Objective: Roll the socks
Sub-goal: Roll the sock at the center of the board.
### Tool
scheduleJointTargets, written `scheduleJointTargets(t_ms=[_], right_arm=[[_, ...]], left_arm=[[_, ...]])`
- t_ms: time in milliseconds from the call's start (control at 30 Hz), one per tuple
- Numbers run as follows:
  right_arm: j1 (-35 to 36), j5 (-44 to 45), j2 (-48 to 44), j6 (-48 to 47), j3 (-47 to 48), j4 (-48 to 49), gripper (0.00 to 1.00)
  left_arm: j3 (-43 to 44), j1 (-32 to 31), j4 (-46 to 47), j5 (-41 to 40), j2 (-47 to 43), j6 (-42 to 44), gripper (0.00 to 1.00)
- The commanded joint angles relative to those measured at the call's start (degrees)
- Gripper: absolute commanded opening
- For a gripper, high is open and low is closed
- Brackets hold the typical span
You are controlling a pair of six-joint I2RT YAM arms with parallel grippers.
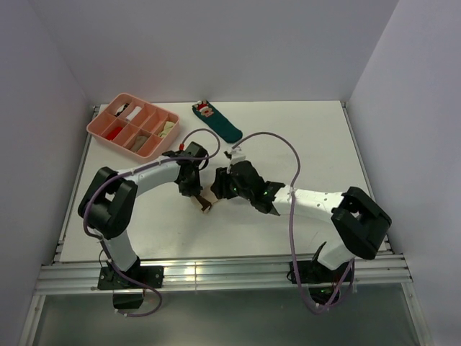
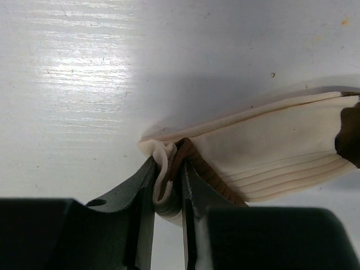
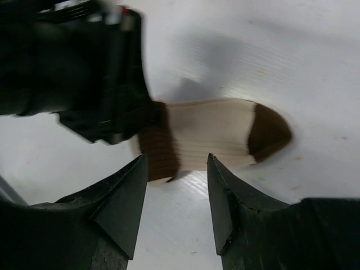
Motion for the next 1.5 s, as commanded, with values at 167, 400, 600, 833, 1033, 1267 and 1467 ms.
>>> scheduleJointTargets(t_ms=[167,400,600,833,1033,1267,1467], right_arm=[[9.29,6.10,3.76,-4.29,1.29,6.01,0.55],[14.66,13.11,8.94,-6.40,4.10,6.02,0.56],[16.59,18.57,12.29,-6.94,7.00,5.22,0.56],[17.56,23.68,16.94,-6.67,10.69,2.59,0.57],[17.82,24.12,21.25,-5.53,12.01,1.27,0.55],[17.74,22.36,22.49,-1.93,8.06,2.32,0.07],[15.20,16.57,18.19,5.79,-2.81,5.57,0.00]], left_arm=[[1.49,-0.71,-4.81,-2.88,4.22,-1.12,0.00],[3.34,-0.80,-6.22,-2.62,5.62,-1.21,0.01],[4.22,-0.98,-7.01,-2.01,7.11,-1.39,0.01],[5.62,-1.07,-7.80,-1.48,8.43,-1.83,0.01],[6.68,-0.98,-7.98,-0.34,9.14,-2.44,0.01],[6.59,-1.07,-7.36,-0.77,8.44,-4.72,0.06],[8.00,-0.54,-7.28,0.10,5.54,-6.75,0.58]])
